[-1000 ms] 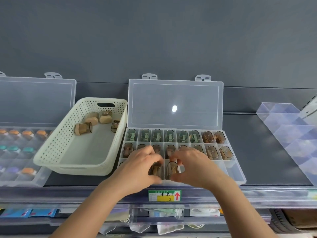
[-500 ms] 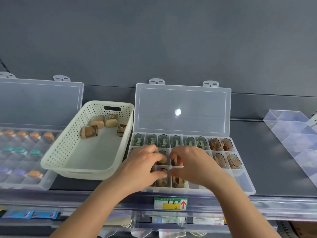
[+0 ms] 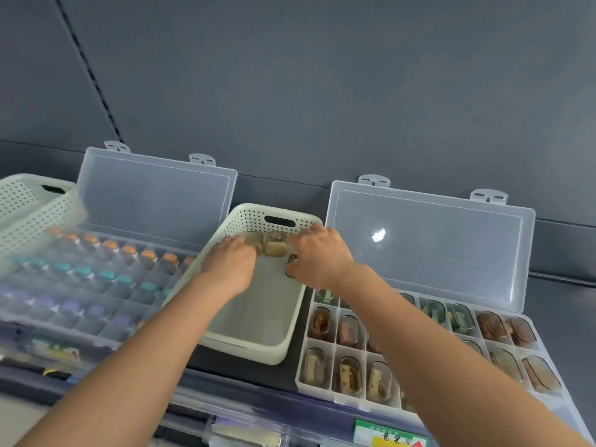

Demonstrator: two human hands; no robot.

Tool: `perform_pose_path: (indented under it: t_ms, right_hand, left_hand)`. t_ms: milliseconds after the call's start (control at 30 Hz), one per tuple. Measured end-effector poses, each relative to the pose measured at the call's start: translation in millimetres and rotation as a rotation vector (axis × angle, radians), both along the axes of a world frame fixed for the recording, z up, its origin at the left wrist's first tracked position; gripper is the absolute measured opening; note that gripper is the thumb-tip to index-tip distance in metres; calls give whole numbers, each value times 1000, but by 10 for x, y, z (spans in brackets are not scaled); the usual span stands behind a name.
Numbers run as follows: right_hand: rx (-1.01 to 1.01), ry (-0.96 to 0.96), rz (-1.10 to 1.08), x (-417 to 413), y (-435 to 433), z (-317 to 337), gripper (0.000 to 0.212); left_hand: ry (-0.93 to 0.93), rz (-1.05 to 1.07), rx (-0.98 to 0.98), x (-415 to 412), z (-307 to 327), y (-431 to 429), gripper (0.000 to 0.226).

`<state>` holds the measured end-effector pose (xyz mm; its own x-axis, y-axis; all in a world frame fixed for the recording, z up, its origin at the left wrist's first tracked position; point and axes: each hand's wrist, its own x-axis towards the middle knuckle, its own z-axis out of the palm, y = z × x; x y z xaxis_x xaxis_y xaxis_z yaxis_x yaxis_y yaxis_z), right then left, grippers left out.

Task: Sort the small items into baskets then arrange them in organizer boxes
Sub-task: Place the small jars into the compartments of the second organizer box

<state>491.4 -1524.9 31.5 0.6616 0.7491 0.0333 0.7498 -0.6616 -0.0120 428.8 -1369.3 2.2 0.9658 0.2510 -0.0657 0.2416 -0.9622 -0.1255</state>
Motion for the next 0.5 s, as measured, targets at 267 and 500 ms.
perform_pose_path:
  t_ms: [267,500]
  right_hand:
    - [-393,-47,-35,253,416,-250,14]
    - [52,245,-85,294,453,-207,24]
  left_hand:
    - [67,-94,175,96,-147,214,34]
    - [-6,-83,-120,67,-113,287,32]
